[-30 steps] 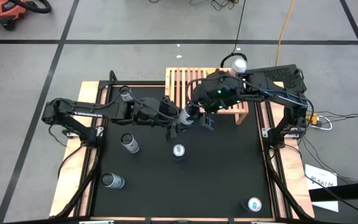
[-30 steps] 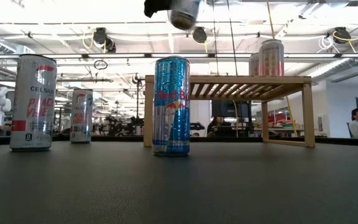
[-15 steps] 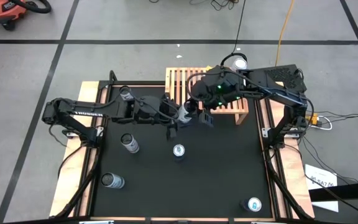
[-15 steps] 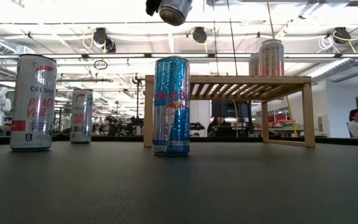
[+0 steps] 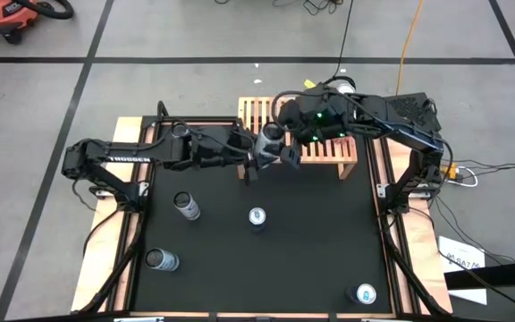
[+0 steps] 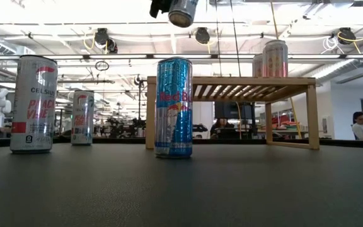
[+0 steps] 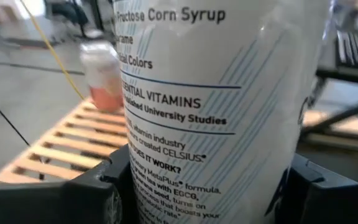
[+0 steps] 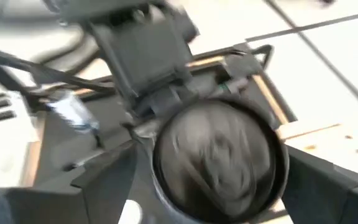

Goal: Place canned beverage on shelf
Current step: Put the center white soda can on the shelf

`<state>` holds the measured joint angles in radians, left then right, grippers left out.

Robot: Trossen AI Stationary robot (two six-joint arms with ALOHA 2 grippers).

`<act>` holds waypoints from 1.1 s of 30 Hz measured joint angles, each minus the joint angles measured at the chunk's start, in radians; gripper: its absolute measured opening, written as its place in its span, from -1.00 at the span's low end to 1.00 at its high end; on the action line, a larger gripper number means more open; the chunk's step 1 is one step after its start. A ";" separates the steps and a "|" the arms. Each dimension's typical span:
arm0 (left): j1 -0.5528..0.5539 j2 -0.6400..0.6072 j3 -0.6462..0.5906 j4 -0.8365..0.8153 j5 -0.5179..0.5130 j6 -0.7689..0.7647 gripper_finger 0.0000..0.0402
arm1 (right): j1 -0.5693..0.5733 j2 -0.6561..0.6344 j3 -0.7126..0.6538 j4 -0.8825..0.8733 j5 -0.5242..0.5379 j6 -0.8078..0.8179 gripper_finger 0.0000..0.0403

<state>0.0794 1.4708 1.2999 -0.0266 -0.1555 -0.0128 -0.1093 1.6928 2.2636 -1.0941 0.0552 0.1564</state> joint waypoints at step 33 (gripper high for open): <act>0.098 -0.002 0.001 0.133 -0.004 0.017 0.18 | -0.182 -0.629 -1.091 1.413 -0.215 0.122 0.68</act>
<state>0.1772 1.4689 1.3006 0.1062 -0.1594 0.0044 -0.2910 1.0637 1.1725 0.3188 -0.1600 0.2785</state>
